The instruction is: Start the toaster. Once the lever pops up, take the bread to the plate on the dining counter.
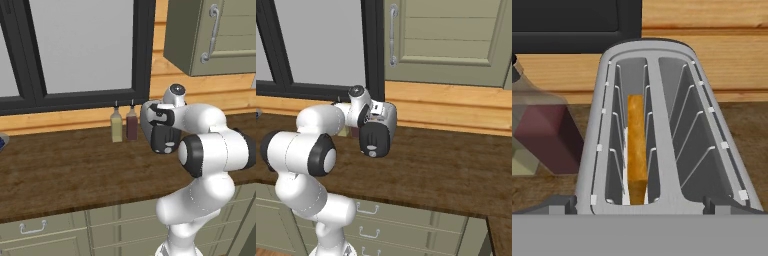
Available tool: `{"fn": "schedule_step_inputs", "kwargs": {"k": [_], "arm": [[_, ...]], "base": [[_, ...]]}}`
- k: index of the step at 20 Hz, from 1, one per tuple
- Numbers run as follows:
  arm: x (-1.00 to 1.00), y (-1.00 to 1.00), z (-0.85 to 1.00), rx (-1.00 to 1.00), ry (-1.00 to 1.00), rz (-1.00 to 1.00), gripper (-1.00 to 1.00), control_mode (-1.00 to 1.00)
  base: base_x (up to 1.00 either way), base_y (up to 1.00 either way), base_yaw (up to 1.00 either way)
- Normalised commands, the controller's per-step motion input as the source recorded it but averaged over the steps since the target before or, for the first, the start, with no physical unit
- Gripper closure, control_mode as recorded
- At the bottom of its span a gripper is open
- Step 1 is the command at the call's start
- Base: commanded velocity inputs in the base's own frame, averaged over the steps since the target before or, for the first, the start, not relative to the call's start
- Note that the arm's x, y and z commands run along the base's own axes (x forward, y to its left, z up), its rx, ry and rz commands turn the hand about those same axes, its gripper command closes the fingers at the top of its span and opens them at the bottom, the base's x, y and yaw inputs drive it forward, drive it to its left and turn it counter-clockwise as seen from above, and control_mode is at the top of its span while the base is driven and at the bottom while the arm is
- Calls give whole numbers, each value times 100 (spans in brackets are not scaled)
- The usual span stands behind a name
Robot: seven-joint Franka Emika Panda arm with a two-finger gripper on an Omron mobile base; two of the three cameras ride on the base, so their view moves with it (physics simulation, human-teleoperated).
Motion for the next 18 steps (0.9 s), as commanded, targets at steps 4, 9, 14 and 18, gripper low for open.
{"fn": "schedule_step_inputs", "kwargs": {"k": [4,9,14,18], "arm": [[0,0,0,0,0,0,-100,-100],[0,0,0,0,0,0,-100,-100],[0,0,0,0,0,0,-100,-100],[0,0,0,0,0,0,-100,-100]], "base": [[0,0,0],[0,0,0],[0,0,0],[0,0,0]]}}
